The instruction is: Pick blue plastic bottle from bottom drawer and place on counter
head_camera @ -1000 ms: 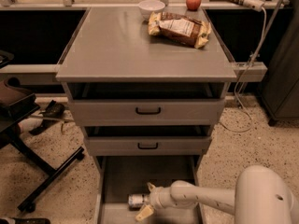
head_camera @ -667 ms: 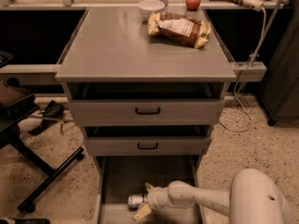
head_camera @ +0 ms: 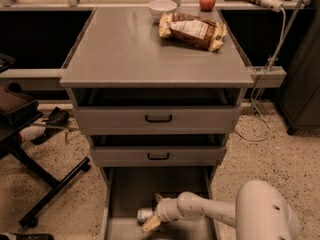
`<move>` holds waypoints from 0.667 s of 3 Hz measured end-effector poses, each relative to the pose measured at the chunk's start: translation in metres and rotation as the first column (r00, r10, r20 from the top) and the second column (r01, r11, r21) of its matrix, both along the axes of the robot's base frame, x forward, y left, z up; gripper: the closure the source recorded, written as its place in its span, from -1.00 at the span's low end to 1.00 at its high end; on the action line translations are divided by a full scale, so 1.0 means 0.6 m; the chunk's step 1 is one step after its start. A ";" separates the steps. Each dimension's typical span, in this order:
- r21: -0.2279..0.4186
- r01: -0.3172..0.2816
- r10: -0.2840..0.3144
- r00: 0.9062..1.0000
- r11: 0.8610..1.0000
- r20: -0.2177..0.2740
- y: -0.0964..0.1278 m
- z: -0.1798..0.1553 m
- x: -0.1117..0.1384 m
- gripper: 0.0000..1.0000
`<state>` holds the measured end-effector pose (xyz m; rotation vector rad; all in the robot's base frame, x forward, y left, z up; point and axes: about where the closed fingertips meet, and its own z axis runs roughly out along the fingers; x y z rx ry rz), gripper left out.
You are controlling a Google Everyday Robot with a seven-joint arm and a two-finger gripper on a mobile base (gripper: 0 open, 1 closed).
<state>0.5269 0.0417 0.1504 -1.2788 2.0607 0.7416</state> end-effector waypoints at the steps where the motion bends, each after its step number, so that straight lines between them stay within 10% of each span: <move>1: -0.030 0.005 -0.005 1.000 1.000 -0.012 -0.010 -0.032 -0.003 -0.64; 2: -0.032 0.004 -0.005 1.000 0.999 -0.013 -0.011 -0.035 -0.003 -0.18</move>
Offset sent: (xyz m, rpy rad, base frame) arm -0.0015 -0.0049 -0.0163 -0.0248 0.0102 -0.0040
